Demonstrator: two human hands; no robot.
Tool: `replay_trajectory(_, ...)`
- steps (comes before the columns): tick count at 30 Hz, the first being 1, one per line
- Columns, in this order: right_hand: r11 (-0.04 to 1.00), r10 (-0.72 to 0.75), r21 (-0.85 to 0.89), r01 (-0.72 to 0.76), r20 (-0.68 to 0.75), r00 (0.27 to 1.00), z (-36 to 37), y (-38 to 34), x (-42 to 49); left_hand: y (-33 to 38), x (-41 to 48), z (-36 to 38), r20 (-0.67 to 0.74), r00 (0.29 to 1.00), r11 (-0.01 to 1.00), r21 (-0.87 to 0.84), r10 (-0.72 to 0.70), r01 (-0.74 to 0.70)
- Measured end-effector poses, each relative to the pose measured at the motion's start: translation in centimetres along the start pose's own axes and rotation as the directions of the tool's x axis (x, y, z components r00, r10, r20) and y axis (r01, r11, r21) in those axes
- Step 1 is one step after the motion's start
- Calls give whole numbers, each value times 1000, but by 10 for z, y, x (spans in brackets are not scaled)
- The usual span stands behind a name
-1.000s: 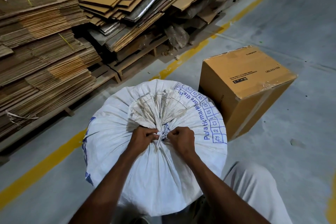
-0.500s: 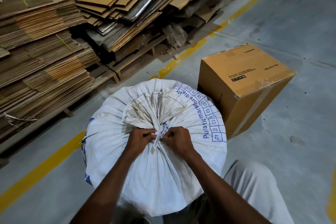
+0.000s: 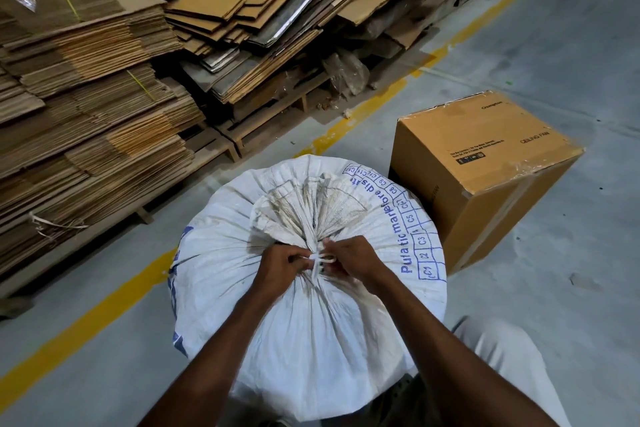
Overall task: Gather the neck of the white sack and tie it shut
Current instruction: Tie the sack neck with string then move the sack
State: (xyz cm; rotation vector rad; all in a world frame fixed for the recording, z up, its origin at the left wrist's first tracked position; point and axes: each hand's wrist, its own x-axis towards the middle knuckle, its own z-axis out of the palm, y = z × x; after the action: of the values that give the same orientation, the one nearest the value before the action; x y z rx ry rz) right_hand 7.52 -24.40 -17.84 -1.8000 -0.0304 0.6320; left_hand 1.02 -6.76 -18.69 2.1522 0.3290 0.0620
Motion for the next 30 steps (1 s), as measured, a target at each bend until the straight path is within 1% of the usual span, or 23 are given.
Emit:
replay_trajectory(1,988,96,122,-93,-19,995,3,1,-1,4,0,3,-1,1000,999,22,25,-25)
replay_trajectory(2,970,157,196,-147,-37,987,6,3,-1,8,-1,6,-1,998,997,52,59,-59)
replay_trajectory(3,956,200,230,-185,-46,979,10,4,-3,10,-1,8,9,996,992,80,93,-93)
replay_trajectory(6,927,250,300,-226,-45,967,21,1,-9,9,5,8,70,988,981,128,139,-147)
replay_trajectory(9,902,300,350,-253,-86,950,24,-5,-11,4,19,-10,188,975,969,191,120,-156)
replay_trajectory(12,817,380,471,-332,-9,925,23,-10,-6,11,30,-23,252,959,949,250,130,-194)
replay_trajectory(13,809,385,479,-342,9,923,21,-11,-4,17,32,-24,275,952,941,266,134,-209)
replay_trajectory(15,824,372,449,-346,32,928,17,-13,-2,26,37,-24,323,937,928,291,134,-233)
replay_trajectory(17,843,365,411,-348,39,930,13,-14,-1,31,42,-24,363,925,921,312,113,-235)
replay_trajectory(19,841,373,398,-368,68,925,11,-16,-1,30,47,-25,386,918,914,337,87,-228)
replay_trajectory(20,827,385,407,-388,93,918,11,-16,-2,31,49,-25,395,916,911,346,74,-223)
replay_trajectory(23,732,451,491,-473,172,876,14,-18,-1,32,53,-27,422,904,899,366,71,-242)
replay_trajectory(25,684,481,531,-500,187,856,16,-19,1,33,53,-28,437,896,893,370,77,-257)
replay_trajectory(27,655,503,587,-476,131,854,23,-19,4,33,53,-27,444,892,885,377,88,-275)
replay_trajectory(29,654,512,643,-399,12,859,33,-19,5,32,54,-27,443,892,878,386,92,-282)
replay_trajectory(30,669,512,652,-357,-56,857,38,-18,4,33,54,-27,444,891,875,391,92,-286)
